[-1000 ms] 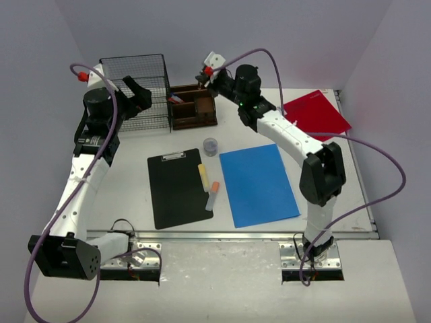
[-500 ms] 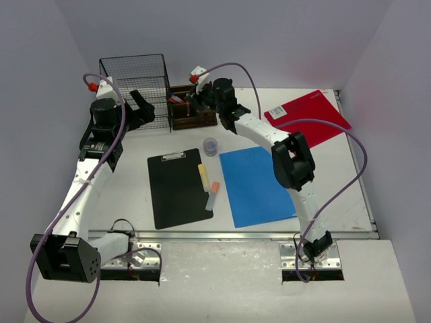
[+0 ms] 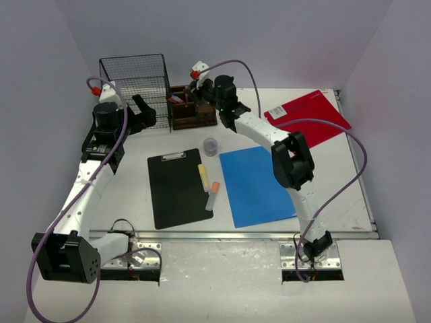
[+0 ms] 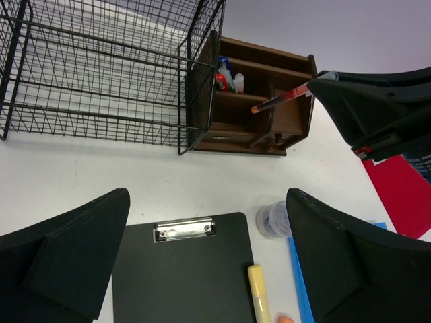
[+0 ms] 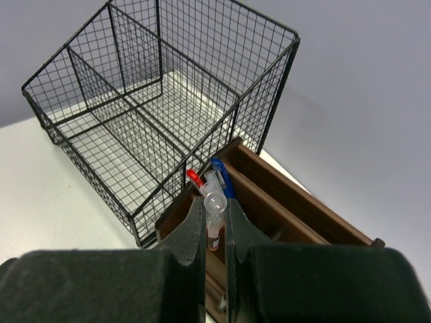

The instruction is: Organize the desk

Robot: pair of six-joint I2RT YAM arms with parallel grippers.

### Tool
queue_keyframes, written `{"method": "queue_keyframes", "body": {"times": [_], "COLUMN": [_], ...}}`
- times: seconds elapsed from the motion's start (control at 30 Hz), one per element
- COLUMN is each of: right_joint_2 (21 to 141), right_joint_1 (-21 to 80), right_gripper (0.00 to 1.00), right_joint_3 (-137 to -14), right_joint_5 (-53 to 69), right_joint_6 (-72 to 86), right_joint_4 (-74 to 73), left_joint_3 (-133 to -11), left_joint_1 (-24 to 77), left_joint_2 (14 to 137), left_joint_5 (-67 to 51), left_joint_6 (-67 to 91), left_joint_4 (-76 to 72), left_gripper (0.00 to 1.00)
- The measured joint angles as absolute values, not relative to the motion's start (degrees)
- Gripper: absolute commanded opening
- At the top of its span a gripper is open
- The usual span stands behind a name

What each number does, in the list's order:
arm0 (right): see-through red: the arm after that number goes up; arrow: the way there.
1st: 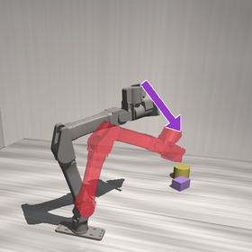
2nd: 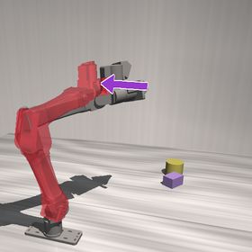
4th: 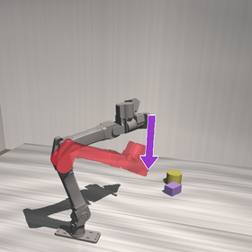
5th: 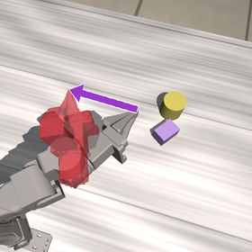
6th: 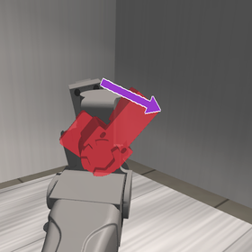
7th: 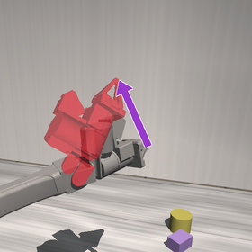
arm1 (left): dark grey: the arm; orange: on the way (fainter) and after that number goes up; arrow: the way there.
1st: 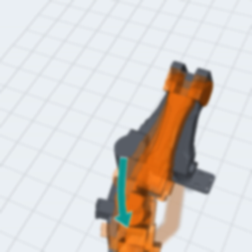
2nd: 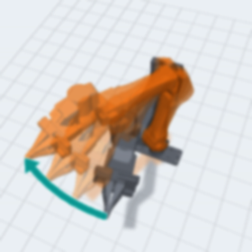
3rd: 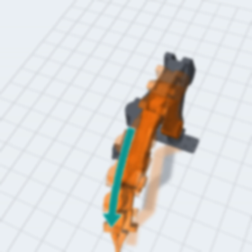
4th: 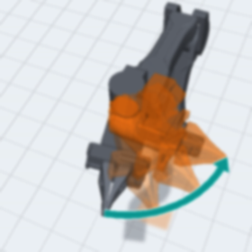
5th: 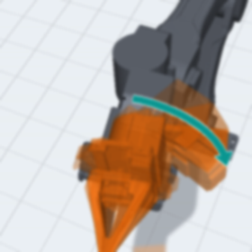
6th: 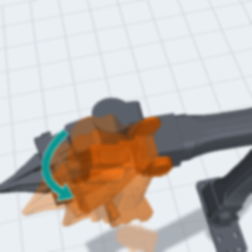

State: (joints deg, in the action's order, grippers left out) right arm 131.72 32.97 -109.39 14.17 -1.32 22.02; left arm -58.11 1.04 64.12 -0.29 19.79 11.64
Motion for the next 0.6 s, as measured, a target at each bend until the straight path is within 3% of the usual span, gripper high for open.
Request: {"method": "queue_keyframes", "body": {"times": [0.6], "right_joint_2": [136.04], "right_joint_1": [32.97], "right_gripper": [0.0], "right_joint_3": [-112.04], "right_joint_5": [12.95], "right_joint_6": [-7.36], "right_joint_4": [26.71], "left_joint_3": [-57.43], "left_joint_1": [1.04], "left_joint_2": [64.12], "left_joint_5": [-0.47], "left_joint_6": [19.79], "left_joint_4": [11.33], "left_gripper": [1.0]}}
